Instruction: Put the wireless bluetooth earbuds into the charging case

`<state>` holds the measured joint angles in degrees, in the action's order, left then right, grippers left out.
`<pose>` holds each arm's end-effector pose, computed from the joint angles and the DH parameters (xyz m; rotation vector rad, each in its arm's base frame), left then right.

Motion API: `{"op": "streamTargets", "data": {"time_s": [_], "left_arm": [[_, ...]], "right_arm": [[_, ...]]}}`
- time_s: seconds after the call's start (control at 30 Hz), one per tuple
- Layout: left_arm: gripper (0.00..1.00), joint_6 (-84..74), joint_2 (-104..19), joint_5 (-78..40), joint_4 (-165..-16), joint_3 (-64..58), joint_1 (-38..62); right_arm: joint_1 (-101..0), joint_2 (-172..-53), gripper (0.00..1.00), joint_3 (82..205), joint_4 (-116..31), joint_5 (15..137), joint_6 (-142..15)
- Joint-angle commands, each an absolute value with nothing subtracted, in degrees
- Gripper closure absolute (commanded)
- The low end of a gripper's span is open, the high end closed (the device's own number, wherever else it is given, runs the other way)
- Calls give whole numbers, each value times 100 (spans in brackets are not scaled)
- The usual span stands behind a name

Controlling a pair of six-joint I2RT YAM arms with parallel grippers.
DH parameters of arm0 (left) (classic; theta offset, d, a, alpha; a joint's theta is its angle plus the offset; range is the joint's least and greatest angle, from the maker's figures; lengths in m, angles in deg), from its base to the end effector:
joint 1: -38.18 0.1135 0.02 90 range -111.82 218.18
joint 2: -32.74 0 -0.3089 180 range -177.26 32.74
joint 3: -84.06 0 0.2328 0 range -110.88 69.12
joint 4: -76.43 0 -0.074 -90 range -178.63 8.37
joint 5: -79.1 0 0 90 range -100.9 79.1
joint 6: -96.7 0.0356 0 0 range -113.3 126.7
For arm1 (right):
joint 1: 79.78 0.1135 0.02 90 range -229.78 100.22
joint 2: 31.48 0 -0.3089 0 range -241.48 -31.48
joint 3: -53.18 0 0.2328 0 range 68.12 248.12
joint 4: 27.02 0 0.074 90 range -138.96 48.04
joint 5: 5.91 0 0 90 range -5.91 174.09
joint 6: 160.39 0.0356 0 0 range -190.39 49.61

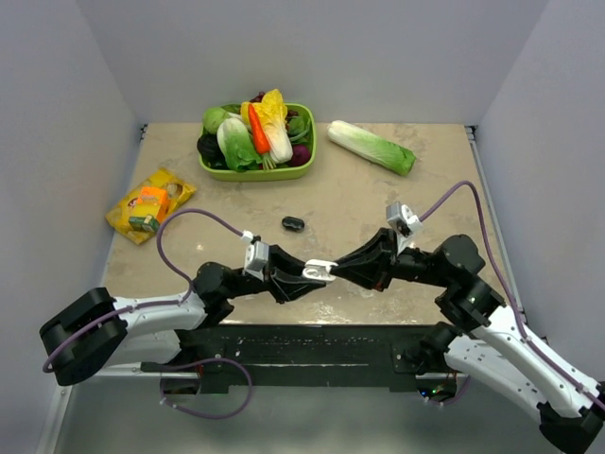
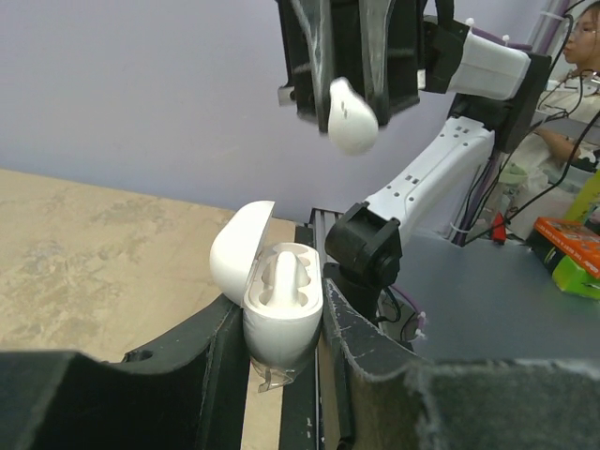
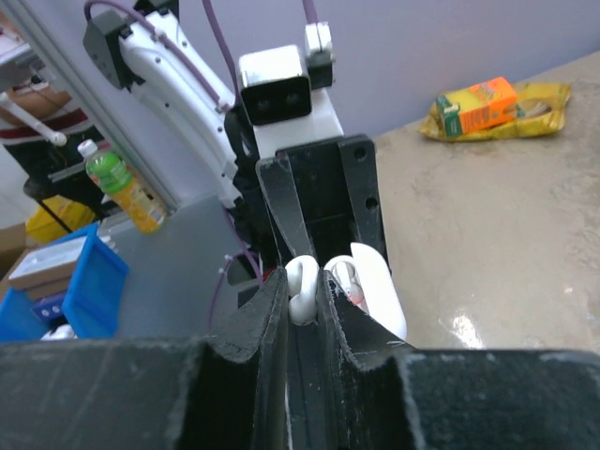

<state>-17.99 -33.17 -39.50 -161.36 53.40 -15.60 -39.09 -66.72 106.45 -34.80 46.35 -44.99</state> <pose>0.0933 -0.1563 0.3015 0.7947 1.1166 -1.4658 0.0537 0.0749 0.3820 -0.7916 1.3768 1.3806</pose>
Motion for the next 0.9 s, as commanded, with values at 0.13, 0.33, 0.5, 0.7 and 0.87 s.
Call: {"op": "streamTargets", "data": {"time_s": [0.13, 0.33, 0.5, 0.7, 0.87], "left_arm": [[100, -2010, -3380, -4324, -17872, 4935, -1587], [100, -2028, -3327, -4359, -17898, 4908, -1587], [100, -2019, -3248, -4359, -17872, 4935, -1587], [100, -2037, -3230, -4342, -17907, 4996, -1587], [100, -2072, -3248, -4316, -17995, 5040, -1587]], "right_arm": [[-3355, -6734, 100, 10943, -4336, 4963, -5246], [-3267, -6778, 100, 10943, -4424, 5192, -5308], [-3276, -6760, 100, 10934, -4468, 5473, -5317], [-3267, -6620, 100, 10820, -4231, 5789, -5176], [-3267, -6550, 100, 10715, -4083, 5948, -5115]]}}
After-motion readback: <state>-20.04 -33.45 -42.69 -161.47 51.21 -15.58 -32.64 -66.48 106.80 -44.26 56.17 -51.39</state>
